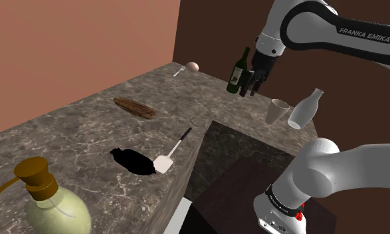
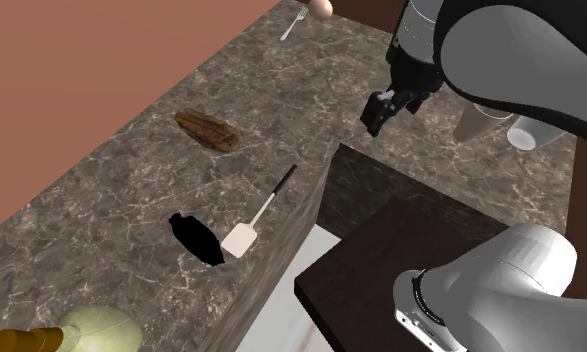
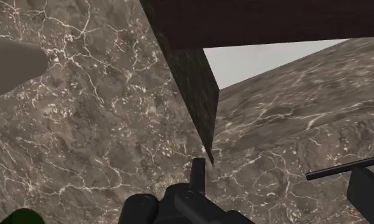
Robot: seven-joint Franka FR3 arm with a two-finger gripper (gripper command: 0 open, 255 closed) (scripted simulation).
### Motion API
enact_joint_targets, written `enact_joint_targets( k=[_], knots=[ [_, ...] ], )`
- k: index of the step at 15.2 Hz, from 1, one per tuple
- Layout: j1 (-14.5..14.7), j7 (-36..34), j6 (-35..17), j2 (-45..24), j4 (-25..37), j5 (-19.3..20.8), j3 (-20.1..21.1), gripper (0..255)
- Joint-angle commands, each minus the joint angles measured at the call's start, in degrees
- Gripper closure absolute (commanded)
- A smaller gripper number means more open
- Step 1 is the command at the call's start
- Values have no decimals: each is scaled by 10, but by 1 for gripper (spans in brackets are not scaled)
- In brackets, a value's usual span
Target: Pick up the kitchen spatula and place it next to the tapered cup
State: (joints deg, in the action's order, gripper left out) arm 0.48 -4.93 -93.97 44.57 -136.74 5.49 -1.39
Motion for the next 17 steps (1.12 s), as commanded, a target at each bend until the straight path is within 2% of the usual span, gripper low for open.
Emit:
enact_joint_targets(
  k=[1,9,17],
  knots=[
    [0,0,0,0,0,0,0,0],
    [-18,-263,-80,3,-86,-89,124,0],
    [-48,-526,-191,-93,-93,-161,262,0]
  ],
)
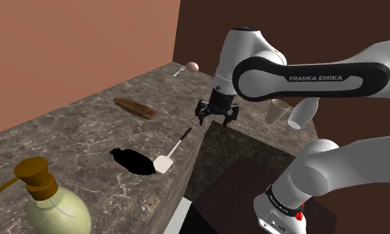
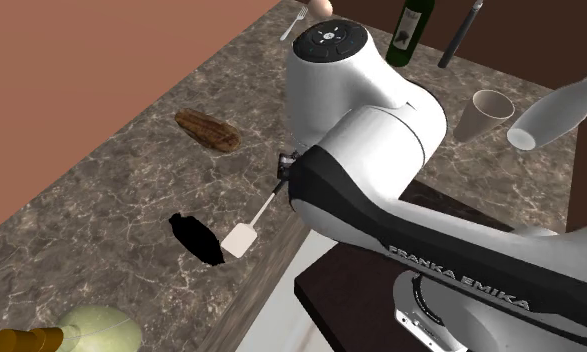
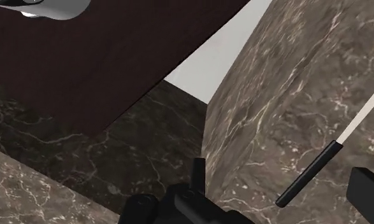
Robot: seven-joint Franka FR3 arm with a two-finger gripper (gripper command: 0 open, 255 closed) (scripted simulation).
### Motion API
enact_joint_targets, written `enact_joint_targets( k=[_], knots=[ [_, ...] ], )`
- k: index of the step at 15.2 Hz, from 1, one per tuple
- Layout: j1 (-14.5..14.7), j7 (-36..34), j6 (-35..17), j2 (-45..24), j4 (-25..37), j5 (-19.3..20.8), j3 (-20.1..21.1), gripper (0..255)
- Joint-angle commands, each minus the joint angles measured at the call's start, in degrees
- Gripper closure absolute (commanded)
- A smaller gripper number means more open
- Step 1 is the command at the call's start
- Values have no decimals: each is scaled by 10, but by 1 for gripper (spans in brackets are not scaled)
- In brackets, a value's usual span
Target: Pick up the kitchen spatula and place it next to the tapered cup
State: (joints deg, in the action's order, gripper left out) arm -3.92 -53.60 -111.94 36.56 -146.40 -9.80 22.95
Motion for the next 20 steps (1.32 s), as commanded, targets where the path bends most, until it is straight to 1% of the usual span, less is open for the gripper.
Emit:
enact_joint_targets(
  k=[1,4,6,8,10,11,16,18,20],
  knots=[
    [-11,-72,-27,-32,9,-13,36,0],
    [-37,-175,-72,-94,30,-16,89,0],
    [-59,-247,-100,-140,50,-7,125,0],
    [-84,-323,-128,-192,73,13,160,0],
    [-109,-405,-152,-249,99,47,193,0],
    [-109,-411,-153,-253,101,50,194,0],
    [-116,-428,-195,-282,83,72,202,0],
    [-120,-440,-217,-300,75,87,207,0],
    [-119,-440,-217,-300,75,87,207,0]
  ],
)
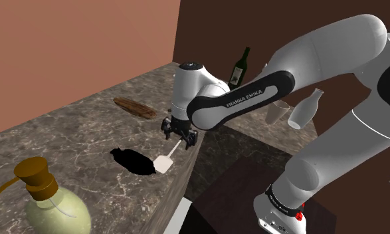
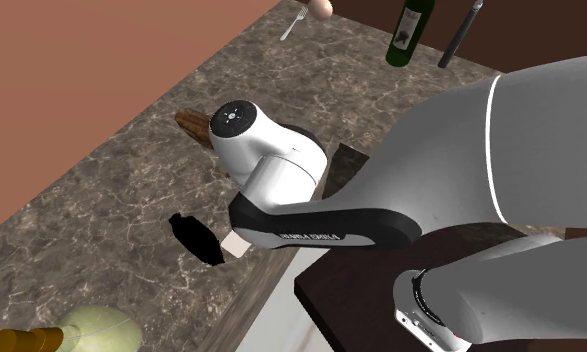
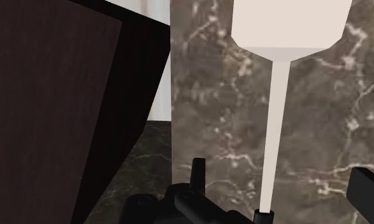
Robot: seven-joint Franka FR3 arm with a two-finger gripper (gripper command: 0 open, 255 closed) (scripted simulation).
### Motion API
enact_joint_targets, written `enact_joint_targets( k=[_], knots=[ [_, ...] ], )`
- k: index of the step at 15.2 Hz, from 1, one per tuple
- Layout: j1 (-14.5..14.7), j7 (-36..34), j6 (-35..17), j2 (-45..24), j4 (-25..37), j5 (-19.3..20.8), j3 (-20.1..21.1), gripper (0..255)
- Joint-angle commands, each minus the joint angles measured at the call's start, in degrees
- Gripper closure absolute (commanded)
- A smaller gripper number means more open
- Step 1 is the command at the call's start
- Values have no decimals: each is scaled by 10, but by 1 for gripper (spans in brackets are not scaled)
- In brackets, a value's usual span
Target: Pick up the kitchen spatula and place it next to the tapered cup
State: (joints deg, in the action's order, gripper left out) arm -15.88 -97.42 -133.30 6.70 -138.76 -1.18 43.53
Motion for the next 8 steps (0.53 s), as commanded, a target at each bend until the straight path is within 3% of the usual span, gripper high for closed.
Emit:
enact_joint_targets(
  k=[1,6,7,8],
  knots=[
    [0,-1,-3,-1,-2,1,1,0],
    [0,-1,-3,-1,-2,1,1,0],
    [0,-1,-3,-1,-2,1,1,255],
    [0,-1,-3,-1,-2,1,1,255]
  ],
)
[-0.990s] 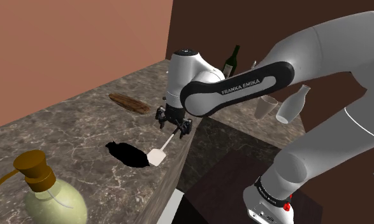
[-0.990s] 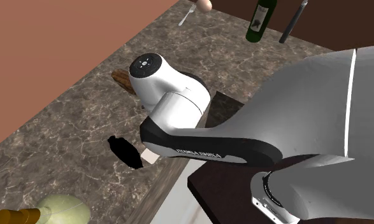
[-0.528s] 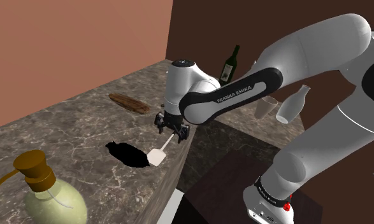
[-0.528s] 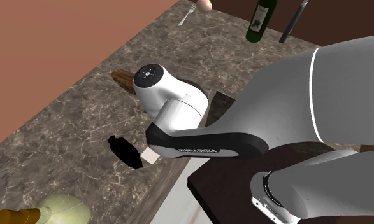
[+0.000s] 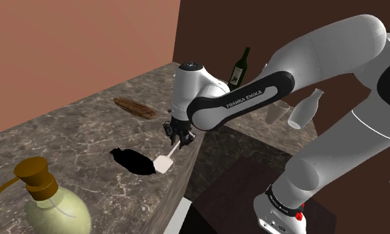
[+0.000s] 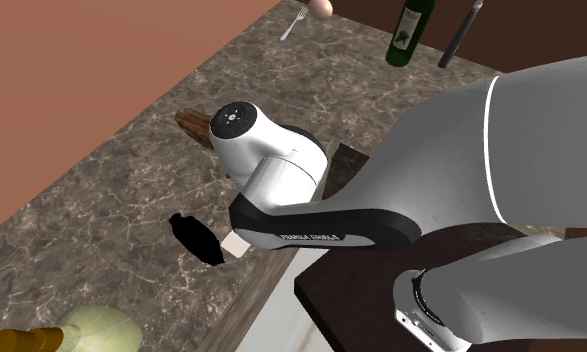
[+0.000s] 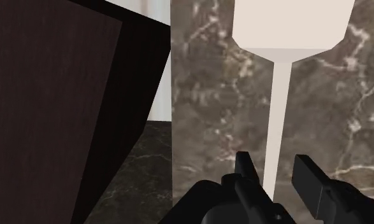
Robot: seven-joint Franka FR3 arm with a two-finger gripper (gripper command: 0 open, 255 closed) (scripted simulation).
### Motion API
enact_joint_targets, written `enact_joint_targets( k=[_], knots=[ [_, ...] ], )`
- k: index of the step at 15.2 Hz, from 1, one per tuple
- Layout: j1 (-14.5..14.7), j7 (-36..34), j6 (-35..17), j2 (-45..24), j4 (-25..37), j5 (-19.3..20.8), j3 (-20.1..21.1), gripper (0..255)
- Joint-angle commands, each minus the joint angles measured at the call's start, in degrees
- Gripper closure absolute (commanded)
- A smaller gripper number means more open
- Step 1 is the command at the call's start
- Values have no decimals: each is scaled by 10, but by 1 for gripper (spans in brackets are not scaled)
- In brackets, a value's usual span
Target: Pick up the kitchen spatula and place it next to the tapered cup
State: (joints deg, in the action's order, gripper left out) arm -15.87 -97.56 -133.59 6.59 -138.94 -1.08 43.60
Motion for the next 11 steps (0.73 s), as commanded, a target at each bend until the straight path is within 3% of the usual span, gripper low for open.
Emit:
enact_joint_targets(
  k=[1,8,11],
  knots=[
    [0,0,0,0,0,0,0,255],
    [0,0,0,0,0,0,0,255],
    [4,14,25,20,9,-17,-5,255]
  ],
)
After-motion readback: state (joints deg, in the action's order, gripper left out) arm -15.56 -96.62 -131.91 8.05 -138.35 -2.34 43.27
